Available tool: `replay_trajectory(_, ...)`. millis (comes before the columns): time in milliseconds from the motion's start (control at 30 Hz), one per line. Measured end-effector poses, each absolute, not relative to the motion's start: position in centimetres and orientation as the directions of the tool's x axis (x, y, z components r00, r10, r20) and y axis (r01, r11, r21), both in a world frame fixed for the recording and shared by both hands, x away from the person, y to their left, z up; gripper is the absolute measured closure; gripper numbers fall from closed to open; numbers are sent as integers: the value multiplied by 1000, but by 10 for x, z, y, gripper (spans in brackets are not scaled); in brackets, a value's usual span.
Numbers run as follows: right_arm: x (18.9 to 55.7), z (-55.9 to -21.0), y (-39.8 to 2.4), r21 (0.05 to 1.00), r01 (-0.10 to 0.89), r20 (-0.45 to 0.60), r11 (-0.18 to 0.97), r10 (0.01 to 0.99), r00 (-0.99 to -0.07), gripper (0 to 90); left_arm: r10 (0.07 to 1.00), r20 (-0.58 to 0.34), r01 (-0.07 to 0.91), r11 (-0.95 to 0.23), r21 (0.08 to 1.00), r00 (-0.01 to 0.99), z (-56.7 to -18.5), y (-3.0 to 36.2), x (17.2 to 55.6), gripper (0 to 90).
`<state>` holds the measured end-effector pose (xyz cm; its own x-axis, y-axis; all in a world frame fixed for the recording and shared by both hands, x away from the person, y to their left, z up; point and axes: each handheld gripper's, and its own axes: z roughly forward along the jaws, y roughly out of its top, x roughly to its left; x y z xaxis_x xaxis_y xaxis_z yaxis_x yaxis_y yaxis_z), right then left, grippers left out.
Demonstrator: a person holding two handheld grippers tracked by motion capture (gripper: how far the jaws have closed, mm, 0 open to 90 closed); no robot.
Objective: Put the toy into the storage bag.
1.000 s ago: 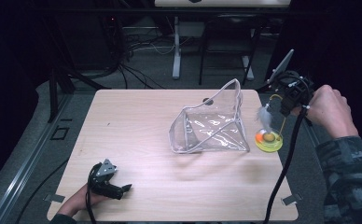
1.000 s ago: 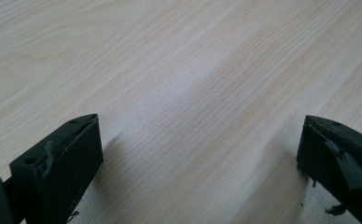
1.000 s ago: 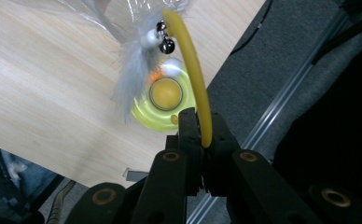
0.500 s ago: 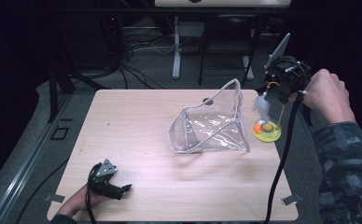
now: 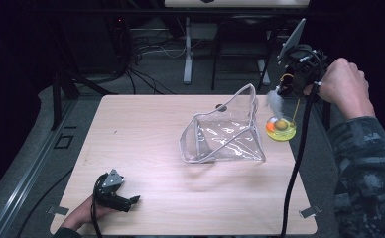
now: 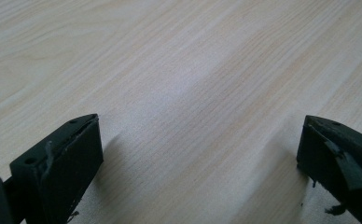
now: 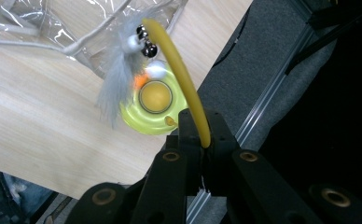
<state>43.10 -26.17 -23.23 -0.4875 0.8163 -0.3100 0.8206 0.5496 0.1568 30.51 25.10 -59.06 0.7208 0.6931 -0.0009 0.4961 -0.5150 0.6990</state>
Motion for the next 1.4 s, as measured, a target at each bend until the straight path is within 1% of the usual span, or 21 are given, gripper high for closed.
replay_trajectory(233, 432, -220, -258, 169, 811, -314, 559, 811, -494, 876, 692, 0, 494, -516, 699, 722, -591, 251, 305, 1)
replay_trajectory(300, 433, -214, -257, 170, 814, -331, 555, 811, -483, 876, 690, 2, 492, -518, 700, 724, -591, 251, 306, 1)
replay_trajectory(533, 431, -197, -251, 192, 806, -340, 560, 808, -480, 876, 690, 2, 493, -518, 699, 724, -591, 251, 305, 1)
replay_trajectory(1400, 425, -164, -220, 253, 743, -369, 620, 772, -518, 876, 689, 2, 491, -519, 699, 725, -591, 251, 306, 1)
